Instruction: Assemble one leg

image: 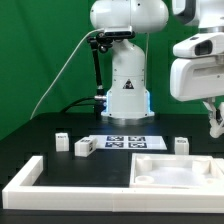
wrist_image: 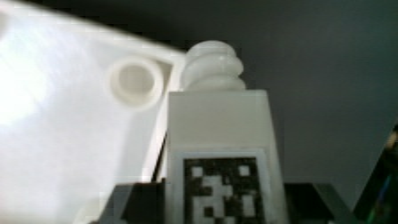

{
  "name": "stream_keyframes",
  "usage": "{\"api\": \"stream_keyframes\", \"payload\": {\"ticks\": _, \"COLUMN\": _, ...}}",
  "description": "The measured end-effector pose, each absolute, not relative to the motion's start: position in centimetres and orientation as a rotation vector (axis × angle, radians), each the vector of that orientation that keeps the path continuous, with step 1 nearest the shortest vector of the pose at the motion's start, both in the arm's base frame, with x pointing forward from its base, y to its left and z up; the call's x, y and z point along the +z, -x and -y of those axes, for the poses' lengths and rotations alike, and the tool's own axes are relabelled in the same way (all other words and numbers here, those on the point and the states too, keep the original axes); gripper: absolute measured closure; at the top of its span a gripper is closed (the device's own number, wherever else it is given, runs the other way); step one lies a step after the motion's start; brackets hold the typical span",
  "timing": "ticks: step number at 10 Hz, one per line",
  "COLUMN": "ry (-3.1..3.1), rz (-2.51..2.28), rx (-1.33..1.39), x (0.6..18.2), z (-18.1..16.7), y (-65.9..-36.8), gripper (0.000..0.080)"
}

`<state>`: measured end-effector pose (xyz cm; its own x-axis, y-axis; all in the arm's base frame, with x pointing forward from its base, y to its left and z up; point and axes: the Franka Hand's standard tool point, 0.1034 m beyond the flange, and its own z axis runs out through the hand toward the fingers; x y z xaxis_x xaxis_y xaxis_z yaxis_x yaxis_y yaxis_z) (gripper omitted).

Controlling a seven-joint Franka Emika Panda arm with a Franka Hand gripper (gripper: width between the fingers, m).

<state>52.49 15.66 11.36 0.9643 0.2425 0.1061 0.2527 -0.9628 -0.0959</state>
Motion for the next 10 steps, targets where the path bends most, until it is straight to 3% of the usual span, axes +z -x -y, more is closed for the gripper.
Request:
{"api": "stream_keyframes", "payload": {"ticks": 4, "ry": 2.939, "rz": 0.563, "rx": -0.653, "x": 12.1, "z": -12.6, "y": -57.9, "gripper": 0.0511}}
{"api": "stream_keyframes", "payload": {"ticks": 6, "ry": 2.9, "rz": 0.55, "rx": -0.873, "x": 11.7, "z": -11.8, "y": -58.0, "gripper": 0.0511}}
{"api": "stream_keyframes", "payload": {"ticks": 10, "ry": 2.912, "rz": 0.604, "rx": -0.815, "x": 10.1, "z": -11.3, "y": -59.4, "gripper": 0.0511}}
